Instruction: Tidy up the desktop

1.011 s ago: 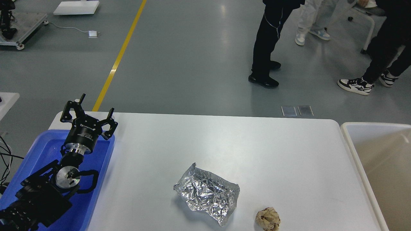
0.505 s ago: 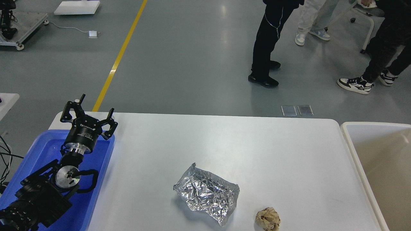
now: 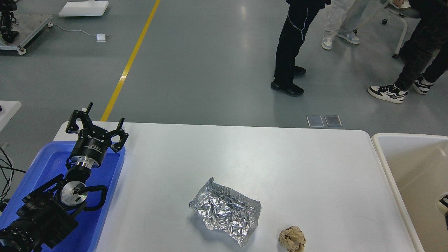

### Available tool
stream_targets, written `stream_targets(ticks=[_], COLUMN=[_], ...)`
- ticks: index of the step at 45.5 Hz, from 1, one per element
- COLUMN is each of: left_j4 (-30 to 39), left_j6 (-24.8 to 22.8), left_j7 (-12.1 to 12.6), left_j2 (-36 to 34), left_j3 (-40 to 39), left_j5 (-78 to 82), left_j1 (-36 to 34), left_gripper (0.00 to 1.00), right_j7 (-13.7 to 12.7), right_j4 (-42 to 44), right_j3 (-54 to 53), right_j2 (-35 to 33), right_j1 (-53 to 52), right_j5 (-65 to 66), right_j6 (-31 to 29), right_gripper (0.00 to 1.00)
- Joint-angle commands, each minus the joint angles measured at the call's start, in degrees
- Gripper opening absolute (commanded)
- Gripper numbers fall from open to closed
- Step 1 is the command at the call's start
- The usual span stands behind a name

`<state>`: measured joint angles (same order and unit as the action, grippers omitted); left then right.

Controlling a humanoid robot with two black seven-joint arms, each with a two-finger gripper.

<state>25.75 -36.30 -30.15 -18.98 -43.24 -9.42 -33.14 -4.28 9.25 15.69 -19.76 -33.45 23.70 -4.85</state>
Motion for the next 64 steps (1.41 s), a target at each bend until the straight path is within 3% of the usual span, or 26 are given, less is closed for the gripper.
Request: stream_targets(ticks=[1, 5, 8, 11, 13, 36, 53, 64], left_j4=[0.0, 0.0, 0.0, 0.0, 0.0, 0.0, 0.0, -0.09], left_j6=[0.0, 0.0, 0.0, 0.0, 0.0, 0.0, 0.0, 0.0], left_j7=[0.0, 0.0, 0.0, 0.0, 0.0, 0.0, 0.0, 0.0], left_j2=[0.0, 0.0, 0.0, 0.0, 0.0, 0.0, 0.0, 0.0], left_j3=[0.0, 0.0, 0.0, 0.0, 0.0, 0.0, 0.0, 0.0], left_j5=[0.02, 0.02, 0.02, 0.02, 0.02, -0.07, 0.02, 0.02], left_j1=[0.0, 0.0, 0.0, 0.0, 0.0, 0.0, -0.08, 0.0], left_gripper=[1.0, 1.0, 1.0, 1.0, 1.0, 1.0, 1.0, 1.0], right_j7=[0.06, 0.06, 0.06, 0.06, 0.06, 0.06, 0.15, 0.15], right_j4=[0.16, 0.16, 0.16, 0.16, 0.24, 0.07, 0.42, 0.16], right_j3=[-0.57, -0.58, -0.4, -0.4, -0.4, -0.58, -2.07, -5.49], right_j2=[1.13, 1.21, 2.09, 3.5, 4.38, 6.93, 6.93, 6.75], right_j1=[1.11, 1.02, 1.02, 0.75, 0.58, -6.8, -26.39, -32.82], right_j5=[-0.06, -0.06, -0.06, -0.06, -0.06, -0.06, -12.27, -17.37], right_j6=[0.63, 3.17, 6.16, 9.41, 11.43, 13.02, 13.28, 13.02], right_gripper=[0.02, 0.44, 0.7, 0.91, 0.97, 1.0, 1.0, 1.0])
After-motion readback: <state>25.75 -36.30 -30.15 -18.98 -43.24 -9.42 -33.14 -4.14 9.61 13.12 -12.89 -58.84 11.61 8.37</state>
